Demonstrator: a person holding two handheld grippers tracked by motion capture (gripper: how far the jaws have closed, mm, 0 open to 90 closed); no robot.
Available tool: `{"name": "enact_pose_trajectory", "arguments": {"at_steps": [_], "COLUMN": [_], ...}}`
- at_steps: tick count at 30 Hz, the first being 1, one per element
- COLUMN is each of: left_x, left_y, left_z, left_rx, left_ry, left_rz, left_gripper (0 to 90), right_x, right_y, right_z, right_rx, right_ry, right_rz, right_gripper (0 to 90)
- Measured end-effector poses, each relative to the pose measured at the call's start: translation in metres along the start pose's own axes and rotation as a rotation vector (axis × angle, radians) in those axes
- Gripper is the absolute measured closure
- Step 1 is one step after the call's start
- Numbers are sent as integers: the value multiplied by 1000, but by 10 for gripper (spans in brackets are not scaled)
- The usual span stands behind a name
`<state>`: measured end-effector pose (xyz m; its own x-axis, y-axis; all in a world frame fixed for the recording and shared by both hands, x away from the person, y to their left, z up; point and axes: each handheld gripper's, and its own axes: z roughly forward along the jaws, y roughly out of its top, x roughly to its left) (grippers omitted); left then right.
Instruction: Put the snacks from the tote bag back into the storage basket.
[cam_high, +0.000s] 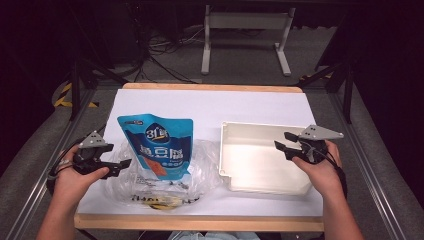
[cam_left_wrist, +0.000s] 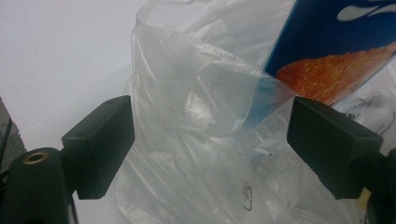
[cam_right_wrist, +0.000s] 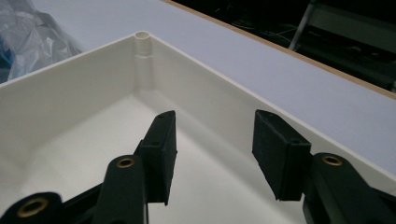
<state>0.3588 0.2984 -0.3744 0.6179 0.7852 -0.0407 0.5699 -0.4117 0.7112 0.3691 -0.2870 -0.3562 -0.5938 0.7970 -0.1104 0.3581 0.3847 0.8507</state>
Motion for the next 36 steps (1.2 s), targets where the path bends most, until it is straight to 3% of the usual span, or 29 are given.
{"name": "enact_pose_trajectory", "arguments": {"at_steps": [9, 13, 16, 19, 36], "left_x": [0, -1, 0, 1, 2], "left_y": [2, 2, 1, 1, 3], "left_z": [-2, -1, -2, -3, -1], "left_rx": [2, 22, 7, 5, 5], "left_ry": [19, 5, 3, -26, -22], "left_rz": [-9, -11, -32, -25, -28], "left_gripper": [118, 87, 68, 44, 44], "right_x": [1, 1, 2, 4, 22], "right_y": [0, 1, 1, 2, 28], "right_z": [0, 0, 0, 1, 7], "right_rx": [-7, -18, -22, -22, -57], "right_ry": [27, 31, 33, 39, 115], "right_rz": [12, 14, 19, 20, -37], "right_gripper": [443, 434, 433, 433, 413]}}
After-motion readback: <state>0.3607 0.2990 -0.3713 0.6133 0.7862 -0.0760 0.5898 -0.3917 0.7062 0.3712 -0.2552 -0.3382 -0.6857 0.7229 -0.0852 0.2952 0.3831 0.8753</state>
